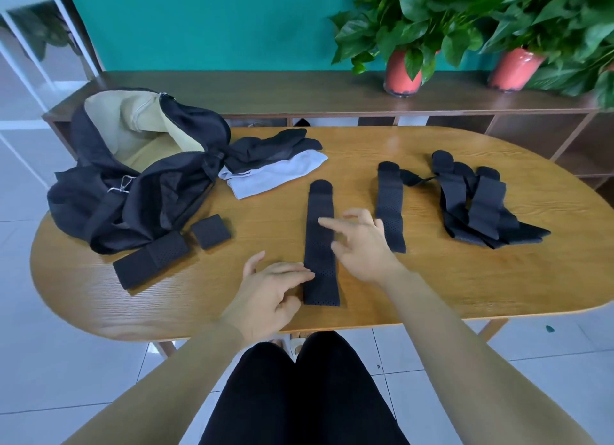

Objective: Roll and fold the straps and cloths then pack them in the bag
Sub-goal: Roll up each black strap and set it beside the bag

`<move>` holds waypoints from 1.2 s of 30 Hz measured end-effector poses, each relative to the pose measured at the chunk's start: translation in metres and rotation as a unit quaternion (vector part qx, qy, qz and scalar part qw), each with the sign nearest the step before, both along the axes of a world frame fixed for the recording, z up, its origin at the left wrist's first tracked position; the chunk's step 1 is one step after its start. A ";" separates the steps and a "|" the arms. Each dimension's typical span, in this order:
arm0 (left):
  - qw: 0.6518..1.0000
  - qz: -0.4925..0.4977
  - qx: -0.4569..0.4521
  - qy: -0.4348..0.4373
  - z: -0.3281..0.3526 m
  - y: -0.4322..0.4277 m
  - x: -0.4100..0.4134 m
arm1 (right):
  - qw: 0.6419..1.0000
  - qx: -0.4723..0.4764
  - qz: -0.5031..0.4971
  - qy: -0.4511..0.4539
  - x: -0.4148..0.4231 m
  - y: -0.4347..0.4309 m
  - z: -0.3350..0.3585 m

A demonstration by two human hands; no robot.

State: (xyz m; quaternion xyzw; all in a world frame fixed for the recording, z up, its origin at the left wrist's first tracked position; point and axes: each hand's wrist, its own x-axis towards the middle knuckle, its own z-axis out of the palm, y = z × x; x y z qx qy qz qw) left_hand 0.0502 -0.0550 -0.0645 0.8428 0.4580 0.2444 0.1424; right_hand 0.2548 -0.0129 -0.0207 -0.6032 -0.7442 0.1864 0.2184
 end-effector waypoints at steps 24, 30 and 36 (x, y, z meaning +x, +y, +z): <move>0.978 0.202 -0.032 -0.043 0.010 0.006 0.044 | 0.967 0.047 -0.226 0.103 -0.015 -0.048 -0.046; 0.979 0.200 -0.033 -0.029 0.008 0.012 0.043 | 0.967 0.050 -0.232 0.092 -0.015 -0.044 -0.049; 0.984 0.177 -0.011 -0.025 0.002 0.011 0.041 | 0.970 0.053 -0.227 0.063 -0.016 -0.045 -0.048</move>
